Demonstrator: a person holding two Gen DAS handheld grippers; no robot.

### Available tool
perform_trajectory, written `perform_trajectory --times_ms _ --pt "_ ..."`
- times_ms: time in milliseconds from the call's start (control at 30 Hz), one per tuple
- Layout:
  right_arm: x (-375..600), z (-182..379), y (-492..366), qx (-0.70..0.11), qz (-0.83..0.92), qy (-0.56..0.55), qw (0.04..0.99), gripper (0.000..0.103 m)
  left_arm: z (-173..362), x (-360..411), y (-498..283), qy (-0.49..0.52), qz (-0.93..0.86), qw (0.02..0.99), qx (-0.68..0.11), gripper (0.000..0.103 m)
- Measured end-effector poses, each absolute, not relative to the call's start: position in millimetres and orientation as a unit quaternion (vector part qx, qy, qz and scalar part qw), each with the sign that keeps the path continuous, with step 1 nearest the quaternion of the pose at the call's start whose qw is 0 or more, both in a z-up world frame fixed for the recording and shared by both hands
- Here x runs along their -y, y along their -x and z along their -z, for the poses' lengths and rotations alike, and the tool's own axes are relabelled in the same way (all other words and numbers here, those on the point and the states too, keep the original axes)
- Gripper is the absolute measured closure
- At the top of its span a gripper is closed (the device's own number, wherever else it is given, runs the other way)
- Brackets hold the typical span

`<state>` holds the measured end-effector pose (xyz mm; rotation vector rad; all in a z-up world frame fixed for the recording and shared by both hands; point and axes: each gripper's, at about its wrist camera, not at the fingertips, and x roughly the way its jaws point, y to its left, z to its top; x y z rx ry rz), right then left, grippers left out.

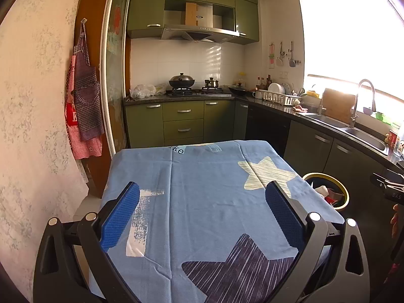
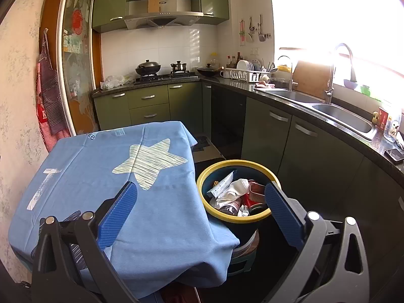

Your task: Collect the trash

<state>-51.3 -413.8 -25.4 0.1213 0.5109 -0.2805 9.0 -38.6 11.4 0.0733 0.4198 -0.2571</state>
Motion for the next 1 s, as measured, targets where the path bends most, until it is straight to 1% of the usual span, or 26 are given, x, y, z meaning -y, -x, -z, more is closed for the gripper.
perform_trajectory --times_ms 1000 --pt "413.8 28.2 50.7 -0.253 0.137 -0.064 0.956 0.007 -11.3 42.7 -9.9 -0.037 0.132 0.968 -0.21 0.005"
